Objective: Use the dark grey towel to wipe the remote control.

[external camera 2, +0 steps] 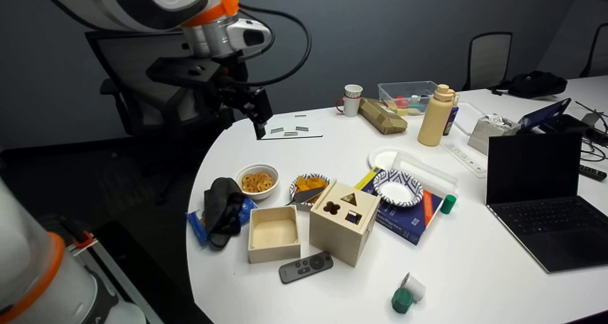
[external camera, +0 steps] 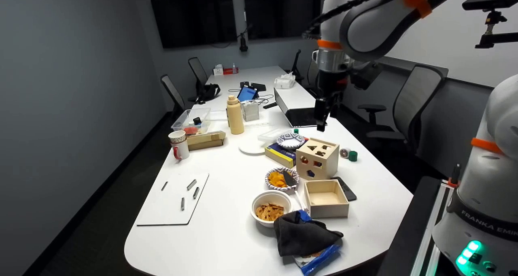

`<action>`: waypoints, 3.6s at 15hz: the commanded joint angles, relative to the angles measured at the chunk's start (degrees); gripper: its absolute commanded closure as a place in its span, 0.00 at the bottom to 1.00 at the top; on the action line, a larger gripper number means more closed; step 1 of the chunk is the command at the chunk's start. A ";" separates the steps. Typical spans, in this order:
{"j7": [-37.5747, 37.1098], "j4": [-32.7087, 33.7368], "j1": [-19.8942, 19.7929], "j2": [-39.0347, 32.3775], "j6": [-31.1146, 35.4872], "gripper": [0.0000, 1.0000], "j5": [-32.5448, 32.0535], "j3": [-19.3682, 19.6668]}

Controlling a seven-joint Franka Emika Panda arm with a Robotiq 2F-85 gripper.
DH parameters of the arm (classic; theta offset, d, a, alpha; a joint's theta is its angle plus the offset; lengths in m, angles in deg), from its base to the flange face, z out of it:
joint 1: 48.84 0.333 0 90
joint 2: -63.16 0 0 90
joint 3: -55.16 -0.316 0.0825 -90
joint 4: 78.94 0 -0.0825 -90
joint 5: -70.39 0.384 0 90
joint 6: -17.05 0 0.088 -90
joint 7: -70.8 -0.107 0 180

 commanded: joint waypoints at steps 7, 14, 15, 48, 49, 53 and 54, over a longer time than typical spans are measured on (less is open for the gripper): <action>-14.35 6.22 4.96 -32.11 20.36 0.00 1.52 -9.94; -10.04 11.47 6.11 -50.07 28.06 0.00 9.44 -9.96; -8.13 12.05 5.40 -51.36 28.23 0.00 12.38 -11.24; -26.48 13.12 18.81 -40.15 13.85 0.98 4.57 -2.73; -30.73 13.23 17.62 -38.24 10.27 0.98 1.47 -3.36; -41.83 12.33 13.91 -31.16 -0.30 0.98 -3.41 -4.09; -44.08 11.54 12.60 -29.80 -1.28 0.98 -4.57 -4.09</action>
